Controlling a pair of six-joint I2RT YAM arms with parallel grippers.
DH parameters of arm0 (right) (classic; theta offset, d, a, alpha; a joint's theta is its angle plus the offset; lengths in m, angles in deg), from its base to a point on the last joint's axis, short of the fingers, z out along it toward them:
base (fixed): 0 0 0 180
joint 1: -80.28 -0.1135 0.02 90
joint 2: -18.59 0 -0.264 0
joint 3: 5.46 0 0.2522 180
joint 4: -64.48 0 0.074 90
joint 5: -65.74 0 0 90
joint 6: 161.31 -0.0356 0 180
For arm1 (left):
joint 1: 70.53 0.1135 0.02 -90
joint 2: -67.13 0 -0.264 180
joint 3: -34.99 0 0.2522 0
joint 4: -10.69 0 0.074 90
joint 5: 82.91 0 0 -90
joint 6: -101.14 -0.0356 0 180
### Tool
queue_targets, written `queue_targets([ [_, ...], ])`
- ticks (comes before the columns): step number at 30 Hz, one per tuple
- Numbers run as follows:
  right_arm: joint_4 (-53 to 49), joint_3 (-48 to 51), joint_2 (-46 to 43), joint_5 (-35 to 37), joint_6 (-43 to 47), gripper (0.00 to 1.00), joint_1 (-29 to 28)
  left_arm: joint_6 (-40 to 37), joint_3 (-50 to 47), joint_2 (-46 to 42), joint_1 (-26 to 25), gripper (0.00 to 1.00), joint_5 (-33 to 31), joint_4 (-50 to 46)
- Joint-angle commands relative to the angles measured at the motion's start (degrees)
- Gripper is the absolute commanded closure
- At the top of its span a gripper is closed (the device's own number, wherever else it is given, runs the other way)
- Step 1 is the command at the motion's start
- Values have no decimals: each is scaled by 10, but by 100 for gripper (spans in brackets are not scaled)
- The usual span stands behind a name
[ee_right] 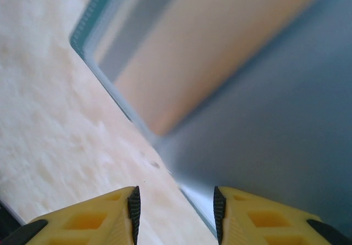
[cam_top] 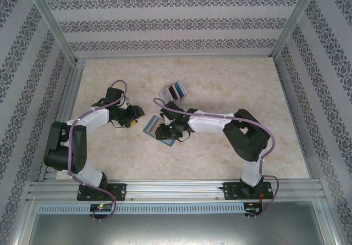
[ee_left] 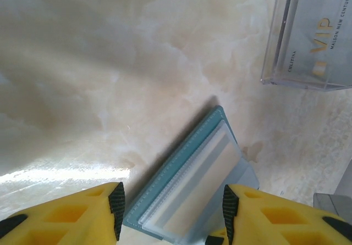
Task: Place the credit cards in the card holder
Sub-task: Rotate the card holder at the center of the table.
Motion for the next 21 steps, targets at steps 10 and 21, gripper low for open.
queue_targets([
  [10, -103, -33, -66, -23, 108, 57, 92, -7, 9, -8, -1, 48, 17, 8],
  [21, -117, -160, -64, 43, 133, 55, 233, 12, 104, 59, -10, 48, 25, 55],
])
